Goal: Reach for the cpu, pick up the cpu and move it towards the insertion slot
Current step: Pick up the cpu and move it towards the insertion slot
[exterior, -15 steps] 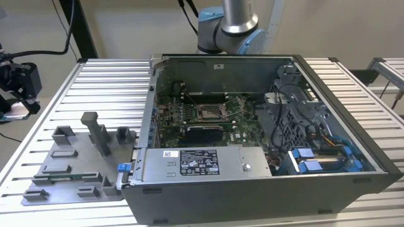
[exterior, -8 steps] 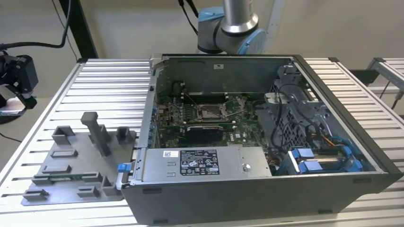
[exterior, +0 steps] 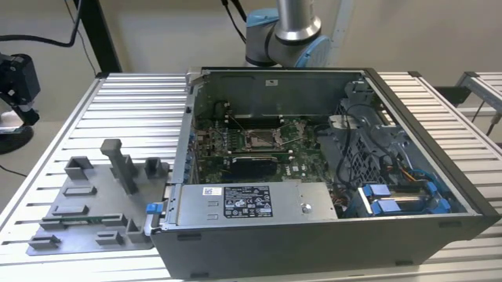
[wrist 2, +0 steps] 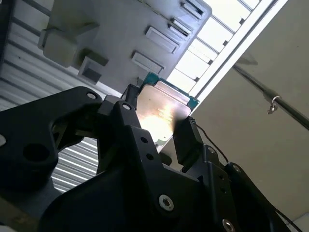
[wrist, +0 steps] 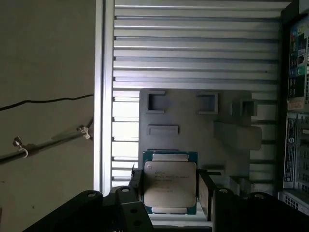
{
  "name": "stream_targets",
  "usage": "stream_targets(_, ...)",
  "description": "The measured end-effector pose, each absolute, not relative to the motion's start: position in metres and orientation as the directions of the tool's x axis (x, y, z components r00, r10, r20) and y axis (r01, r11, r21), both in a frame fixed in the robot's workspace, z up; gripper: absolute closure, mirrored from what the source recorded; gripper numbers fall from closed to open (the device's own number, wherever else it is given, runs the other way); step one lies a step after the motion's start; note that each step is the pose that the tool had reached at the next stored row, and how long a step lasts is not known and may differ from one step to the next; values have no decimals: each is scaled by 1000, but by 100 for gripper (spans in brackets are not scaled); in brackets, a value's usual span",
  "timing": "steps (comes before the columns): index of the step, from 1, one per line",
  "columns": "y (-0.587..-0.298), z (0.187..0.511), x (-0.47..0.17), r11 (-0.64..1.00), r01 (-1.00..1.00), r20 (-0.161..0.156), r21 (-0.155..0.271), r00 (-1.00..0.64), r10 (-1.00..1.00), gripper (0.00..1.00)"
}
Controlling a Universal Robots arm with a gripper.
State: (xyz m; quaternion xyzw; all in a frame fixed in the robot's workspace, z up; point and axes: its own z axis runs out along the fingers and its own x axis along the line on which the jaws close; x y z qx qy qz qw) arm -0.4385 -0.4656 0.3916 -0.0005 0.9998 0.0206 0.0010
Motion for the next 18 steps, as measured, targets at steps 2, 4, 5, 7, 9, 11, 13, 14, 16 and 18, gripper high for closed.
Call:
stream_targets(2,-466,396,-439,999,-1,-2,41,-1000,-1,100)
stream_targets(4,-466,400,-439,999,-2,-2,41,-1000,-2,100)
stream_targets(5,-466,401,-439,999,-2,-2,41,-1000,-2,100)
stream_targets(7,-466,401,-439,999,-3,-4,41,-1000,-2,100)
stream_targets(9,-466,401,-439,999,-3,-4,41,-1000,-2,100)
stream_targets(11,-465,401,-438,999,-3,-4,41,-1000,-2,100)
stream_targets(13,-466,401,-436,999,-3,-4,41,-1000,-3,100)
stream_targets(14,-466,401,-434,999,-3,-4,41,-1000,-2,100)
stream_targets(16,-466,401,-429,999,-3,-4,41,-1000,-2,100)
stream_targets(18,-466,401,-425,999,-3,-4,41,-1000,-2,100)
